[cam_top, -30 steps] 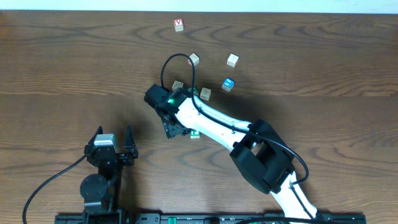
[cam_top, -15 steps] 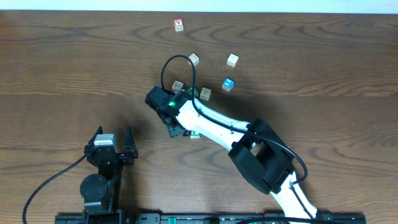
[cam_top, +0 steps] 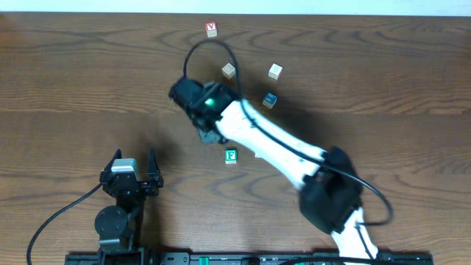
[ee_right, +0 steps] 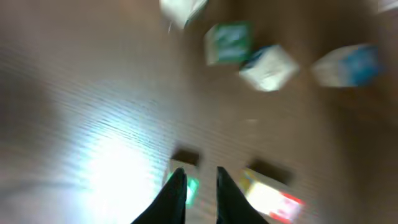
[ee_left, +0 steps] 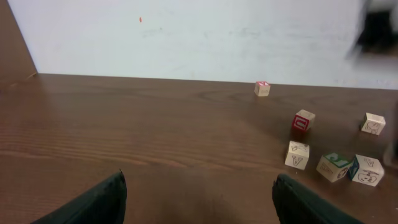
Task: Lift 3 blocks
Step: 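Open the right gripper and retract the right arm to the right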
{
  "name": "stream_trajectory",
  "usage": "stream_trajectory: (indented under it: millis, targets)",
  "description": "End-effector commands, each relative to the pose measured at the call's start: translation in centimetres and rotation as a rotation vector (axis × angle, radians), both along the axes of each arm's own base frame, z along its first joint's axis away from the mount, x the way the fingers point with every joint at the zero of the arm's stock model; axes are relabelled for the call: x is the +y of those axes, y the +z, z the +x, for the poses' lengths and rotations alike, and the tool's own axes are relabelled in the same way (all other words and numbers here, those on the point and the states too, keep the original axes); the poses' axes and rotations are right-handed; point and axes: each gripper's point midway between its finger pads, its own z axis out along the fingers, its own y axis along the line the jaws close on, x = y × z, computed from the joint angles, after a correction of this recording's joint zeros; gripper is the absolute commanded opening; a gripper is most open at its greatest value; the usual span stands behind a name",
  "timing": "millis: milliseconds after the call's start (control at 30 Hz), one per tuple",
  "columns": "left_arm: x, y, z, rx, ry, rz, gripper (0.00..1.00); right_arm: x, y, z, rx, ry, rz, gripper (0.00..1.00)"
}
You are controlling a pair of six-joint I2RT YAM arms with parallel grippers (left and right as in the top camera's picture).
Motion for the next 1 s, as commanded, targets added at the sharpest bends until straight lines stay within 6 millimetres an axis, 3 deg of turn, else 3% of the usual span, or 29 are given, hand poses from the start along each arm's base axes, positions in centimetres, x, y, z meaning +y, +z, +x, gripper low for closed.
stream_trajectory:
  millis: [0,67,167,233,333,467,533,600,667,767,867,967]
  targets:
    - [-0.2,-1.5,-0.1,0.05,-0.015,-0.006,0.76,-3.4,12.5,1.7,-0.247,-0.036,0.115,0.15]
    - [-0.2,-1.5,-0.1,0.05,-0.015,-0.006,0.76,-6.1,16.4,1.3,-0.316,-0.067,0.14,0.15]
    - [-0.2,-1.5,-0.1,0.05,-0.015,-0.006,0.76,-11.1,19.9,0.3,-0.363,-0.139,0.128,0.13]
    - [-0.2,-1.5,-0.1,0.05,-0.015,-0.006,0.76,-14.6,20.7,-0.5,-0.356,-0.193,0.111,0.11]
    - [-0.3,-1.0,0.0,0.03,-0.017,-0.005,0.76,-18.4,19.7,-1.8,-0.315,-0.255,0.082,0.02]
    - [0.3,-1.0,0.0,0.03,0.013,-0.002,0.76,-22.1,16.3,-3.7,-0.272,-0.322,0.046,0.04]
    - [-0.5,-0.8,0.0,0.023,-0.026,-0.038,0.76,-23.2,13.6,-4.6,-0.249,-0.347,0.067,0.09]
    - [-2.9,-0.3,-0.2,0.015,-0.164,-0.096,0.76,-23.3,10.7,-5.3,-0.222,-0.359,0.135,0.15]
    - [-4.5,-0.4,-0.6,0.03,-0.255,-0.129,0.76,-23.3,7.9,-5.6,-0.209,-0.369,0.201,0.13]
    - [-4.0,-2.2,-0.7,0.134,-0.197,-0.265,0.76,-23.1,3.8,-5.8,-0.176,-0.379,0.283,0.02]
    - [-4.2,-3.0,-0.6,0.218,-0.187,-0.322,0.76,-23.0,0.2,-6.4,-0.12,-0.386,0.308,0.01]
    - [-4.1,-3.1,-0.3,0.296,-0.165,-0.376,0.76,-23.5,-1.9,-6.8,-0.092,-0.406,0.294,0.01]
